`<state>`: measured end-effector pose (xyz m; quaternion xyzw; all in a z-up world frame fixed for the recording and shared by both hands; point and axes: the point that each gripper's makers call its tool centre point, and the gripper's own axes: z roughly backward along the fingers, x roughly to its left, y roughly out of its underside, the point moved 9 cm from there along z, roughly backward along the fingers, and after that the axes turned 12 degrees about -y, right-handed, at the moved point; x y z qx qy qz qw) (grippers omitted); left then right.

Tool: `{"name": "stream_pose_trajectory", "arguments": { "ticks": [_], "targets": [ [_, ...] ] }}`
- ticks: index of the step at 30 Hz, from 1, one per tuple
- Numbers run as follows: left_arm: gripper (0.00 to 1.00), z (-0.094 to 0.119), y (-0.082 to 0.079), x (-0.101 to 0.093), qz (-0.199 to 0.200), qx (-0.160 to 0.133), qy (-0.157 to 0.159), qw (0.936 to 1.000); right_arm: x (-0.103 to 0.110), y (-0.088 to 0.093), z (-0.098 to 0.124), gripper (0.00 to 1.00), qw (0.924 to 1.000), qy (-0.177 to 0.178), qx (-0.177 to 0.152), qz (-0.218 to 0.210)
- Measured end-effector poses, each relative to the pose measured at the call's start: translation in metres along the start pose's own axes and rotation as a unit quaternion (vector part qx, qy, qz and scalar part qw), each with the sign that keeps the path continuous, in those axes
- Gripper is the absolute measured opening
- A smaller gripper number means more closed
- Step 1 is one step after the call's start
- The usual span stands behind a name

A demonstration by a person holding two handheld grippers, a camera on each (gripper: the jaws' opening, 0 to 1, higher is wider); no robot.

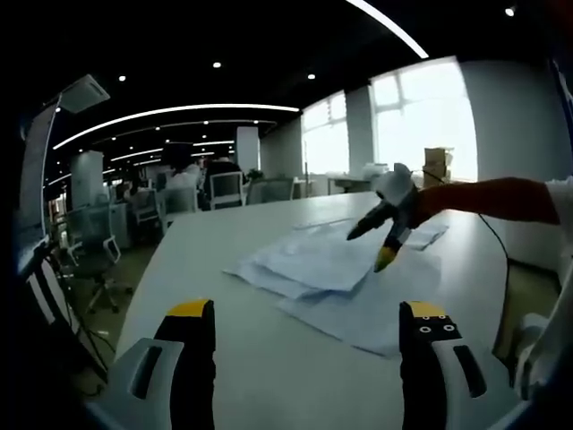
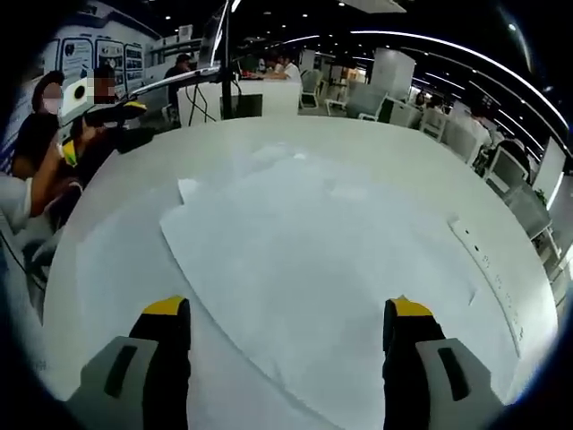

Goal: Organize the stack of printing papers by aligning and flattening the scattered papers on the table

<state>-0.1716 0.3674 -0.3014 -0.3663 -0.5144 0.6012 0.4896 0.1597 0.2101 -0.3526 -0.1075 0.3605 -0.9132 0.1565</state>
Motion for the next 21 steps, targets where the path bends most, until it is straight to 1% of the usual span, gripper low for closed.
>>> {"name": "stream_pose_trajectory", "arguments": {
  "ticks": [4,7,9,12,13,15,17,19,21],
  "targets": [
    [0.87,0.001,-0.001,0.001,0.000,-0.001,-0.002,1.0000,0.001,-0.002,-0.004,0.84,1.0000,-0.007,0.001,-0.003],
    [0.87,0.001,-0.001,0.002,-0.001,-0.001,-0.003,1.0000,-0.006,-0.004,-0.006,0.84,0.9999,-0.014,0.002,-0.007],
    [0.87,0.001,-0.001,0.003,-0.001,-0.001,-0.003,1.0000,-0.007,-0.003,-0.008,0.84,0.9998,-0.016,0.005,-0.008],
    [0.87,0.001,-0.002,0.003,0.000,-0.001,-0.004,1.0000,-0.012,0.000,-0.008,0.84,0.9991,-0.027,-0.004,-0.032],
    [0.87,0.001,-0.001,0.003,-0.001,0.000,-0.004,1.0000,-0.013,-0.001,-0.008,0.84,0.9993,-0.025,-0.011,-0.024],
    [0.87,0.001,-0.002,0.003,-0.001,0.000,-0.003,1.0000,-0.011,0.000,-0.007,0.84,0.9992,-0.026,-0.014,-0.029],
    [0.87,0.001,-0.002,0.003,-0.001,-0.001,-0.003,1.0000,-0.013,-0.001,-0.008,0.83,0.9992,-0.025,-0.017,-0.027],
    [0.87,0.000,-0.002,0.003,-0.001,-0.002,-0.003,1.0000,-0.015,-0.002,-0.007,0.82,0.9992,-0.024,-0.014,-0.029],
    [0.87,0.000,-0.002,0.002,-0.001,-0.001,-0.003,1.0000,-0.014,-0.002,-0.006,0.78,0.9992,-0.025,-0.012,-0.028]
  ]
}}
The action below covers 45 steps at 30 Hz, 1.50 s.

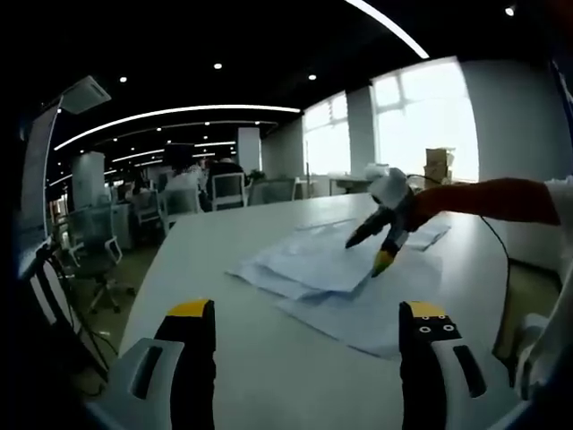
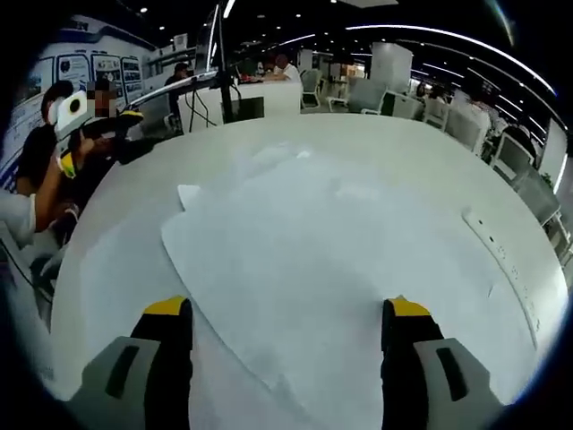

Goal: Organize the stack of printing papers by aligning and flattening the scattered papers on the table

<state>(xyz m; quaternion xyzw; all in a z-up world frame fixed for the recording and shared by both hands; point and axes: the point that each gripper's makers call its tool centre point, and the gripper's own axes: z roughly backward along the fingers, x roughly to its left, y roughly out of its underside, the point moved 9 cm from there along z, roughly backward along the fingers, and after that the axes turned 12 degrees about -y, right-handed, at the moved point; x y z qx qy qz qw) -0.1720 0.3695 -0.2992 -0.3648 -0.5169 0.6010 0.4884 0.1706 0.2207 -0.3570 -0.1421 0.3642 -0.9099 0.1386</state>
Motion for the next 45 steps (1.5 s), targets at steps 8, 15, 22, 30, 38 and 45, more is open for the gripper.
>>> {"name": "stream_pose_trajectory", "arguments": {
  "ticks": [8,15,22,30,38,45],
  "targets": [
    [0.87,0.002,0.002,-0.002,0.000,0.001,0.000,1.0000,-0.001,-0.002,-0.001,0.69,0.9999,-0.008,-0.011,0.010],
    [0.86,0.002,0.000,-0.003,-0.003,-0.001,0.005,1.0000,0.005,-0.001,-0.002,0.60,0.9994,-0.018,-0.017,0.024],
    [0.86,0.001,-0.001,-0.003,-0.003,-0.002,0.005,1.0000,0.012,0.002,-0.001,0.45,0.9986,-0.030,-0.027,0.035],
    [0.86,-0.001,-0.001,-0.005,-0.003,-0.002,0.006,1.0000,0.024,0.006,-0.003,0.30,0.9974,-0.043,-0.035,0.046],
    [0.86,0.000,-0.003,-0.006,-0.006,-0.003,0.006,1.0000,0.039,0.003,-0.011,0.00,0.9938,-0.084,-0.031,0.065],
    [0.85,0.001,-0.005,-0.004,-0.005,-0.007,0.004,1.0000,0.039,0.006,-0.011,0.00,0.9946,-0.083,-0.044,0.044]
  ]
}}
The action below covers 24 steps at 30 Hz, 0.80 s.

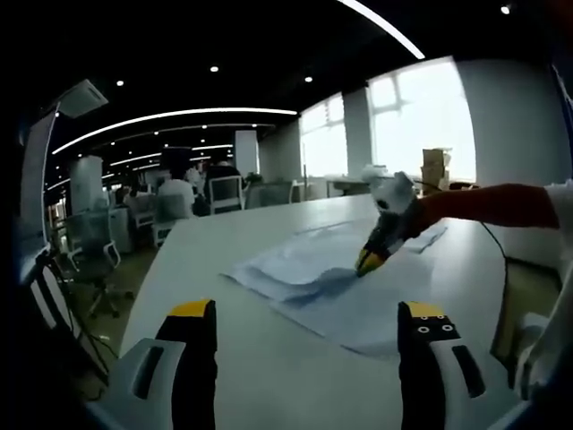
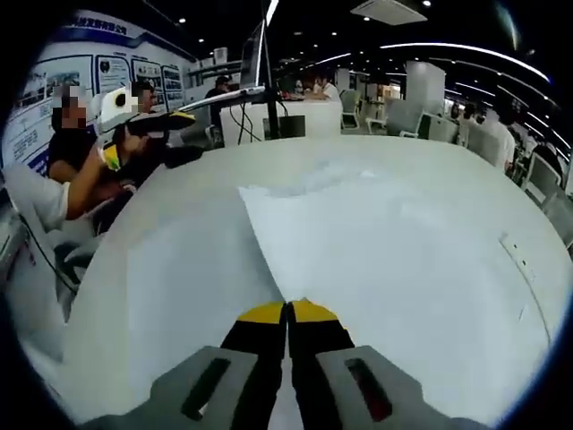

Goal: Organize the stack of printing papers by aligning and flattening the scattered papers on the table

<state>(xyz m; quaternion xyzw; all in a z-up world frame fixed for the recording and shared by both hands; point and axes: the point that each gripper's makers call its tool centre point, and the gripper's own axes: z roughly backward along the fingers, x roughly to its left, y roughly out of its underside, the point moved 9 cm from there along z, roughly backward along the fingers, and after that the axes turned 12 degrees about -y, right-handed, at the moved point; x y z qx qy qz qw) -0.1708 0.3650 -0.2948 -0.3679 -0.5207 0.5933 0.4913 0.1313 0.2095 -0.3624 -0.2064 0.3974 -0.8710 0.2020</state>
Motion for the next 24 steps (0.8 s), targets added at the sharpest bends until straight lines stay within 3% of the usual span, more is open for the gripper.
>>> {"name": "stream_pose_trajectory", "arguments": {
  "ticks": [14,21,24],
  "targets": [
    [0.85,0.0008,0.0017,-0.0028,-0.001,0.000,0.001,1.0000,-0.0001,-0.0043,-0.0007,0.00,0.9995,0.018,0.005,-0.025],
    [0.85,0.0022,-0.0004,-0.0029,-0.007,-0.002,-0.001,1.0000,0.0010,-0.0038,-0.0034,0.00,0.9995,0.029,0.011,0.000],
    [0.85,0.0035,-0.0003,-0.0025,-0.003,-0.004,-0.002,1.0000,-0.0022,-0.0039,-0.0035,0.08,0.9988,0.048,0.002,0.007]
  ]
}}
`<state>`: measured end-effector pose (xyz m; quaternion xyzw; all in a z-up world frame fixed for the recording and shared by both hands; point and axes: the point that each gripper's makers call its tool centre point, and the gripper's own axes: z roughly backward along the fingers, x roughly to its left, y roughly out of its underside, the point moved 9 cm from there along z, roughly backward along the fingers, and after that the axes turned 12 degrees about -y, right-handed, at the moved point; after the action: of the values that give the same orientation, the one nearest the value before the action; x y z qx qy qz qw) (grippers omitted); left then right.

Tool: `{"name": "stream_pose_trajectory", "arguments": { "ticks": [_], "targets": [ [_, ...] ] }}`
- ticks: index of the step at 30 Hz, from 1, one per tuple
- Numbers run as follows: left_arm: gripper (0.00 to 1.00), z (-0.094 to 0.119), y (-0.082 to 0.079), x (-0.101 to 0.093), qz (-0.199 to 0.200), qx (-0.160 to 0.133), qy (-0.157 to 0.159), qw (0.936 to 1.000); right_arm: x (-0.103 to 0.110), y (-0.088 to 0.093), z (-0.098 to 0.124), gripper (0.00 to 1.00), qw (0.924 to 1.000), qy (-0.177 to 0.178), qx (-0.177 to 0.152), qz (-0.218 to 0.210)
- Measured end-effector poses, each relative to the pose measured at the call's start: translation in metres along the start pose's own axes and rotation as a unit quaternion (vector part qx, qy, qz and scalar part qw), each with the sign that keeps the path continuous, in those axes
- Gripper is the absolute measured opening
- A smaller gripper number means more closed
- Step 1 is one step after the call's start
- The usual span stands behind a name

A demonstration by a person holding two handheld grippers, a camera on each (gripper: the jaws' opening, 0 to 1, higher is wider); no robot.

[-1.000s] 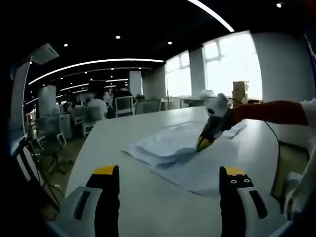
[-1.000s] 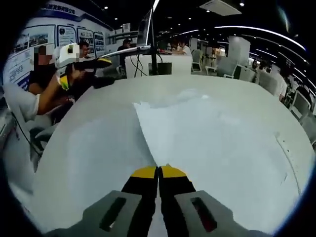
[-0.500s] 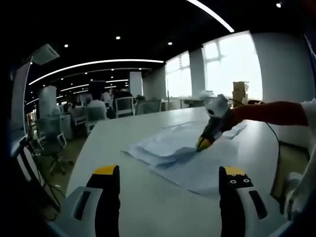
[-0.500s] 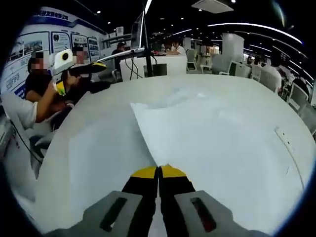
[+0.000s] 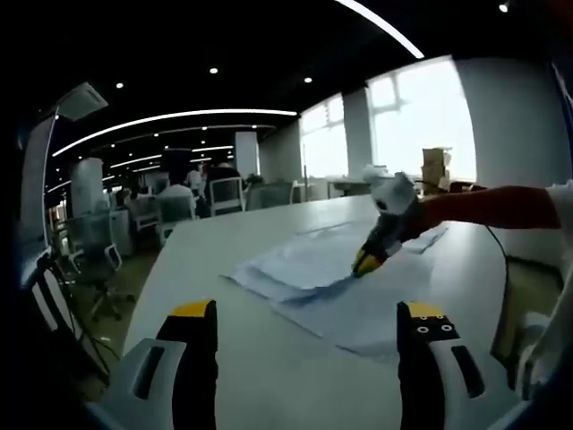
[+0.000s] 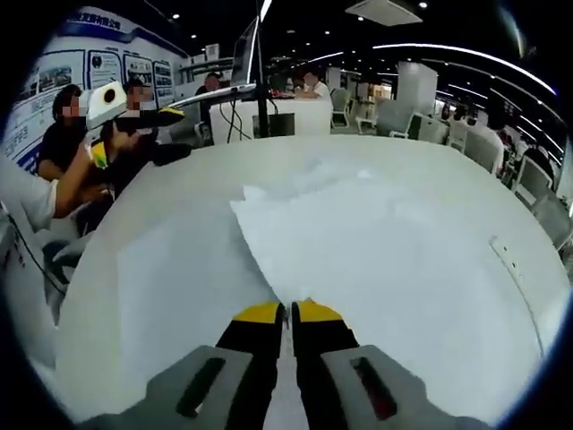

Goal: Organize the stack of printing papers by aligning and flattening the scattered papers on the table

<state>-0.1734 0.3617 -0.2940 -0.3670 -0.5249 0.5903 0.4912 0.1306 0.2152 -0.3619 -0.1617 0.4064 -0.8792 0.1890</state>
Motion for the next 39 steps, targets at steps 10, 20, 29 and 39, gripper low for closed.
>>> {"name": "stream_pose_trajectory", "arguments": {
  "ticks": [10,20,29,39],
  "targets": [
    [0.85,0.001,0.001,0.003,-0.001,0.001,-0.002,1.0000,0.000,-0.005,-0.017,0.38,0.9985,-0.011,-0.051,0.013],
    [0.84,0.001,0.000,0.006,0.003,0.000,-0.001,1.0000,-0.012,-0.025,-0.040,0.64,0.9981,-0.006,-0.048,0.039],
    [0.84,0.006,0.003,0.013,0.011,0.001,-0.008,0.9999,-0.017,-0.024,-0.039,0.64,0.9978,-0.016,-0.063,0.018],
    [0.84,0.011,0.003,0.015,0.014,-0.003,-0.009,0.9999,-0.025,-0.023,-0.036,0.42,0.9961,-0.008,-0.088,0.008]
  ]
}}
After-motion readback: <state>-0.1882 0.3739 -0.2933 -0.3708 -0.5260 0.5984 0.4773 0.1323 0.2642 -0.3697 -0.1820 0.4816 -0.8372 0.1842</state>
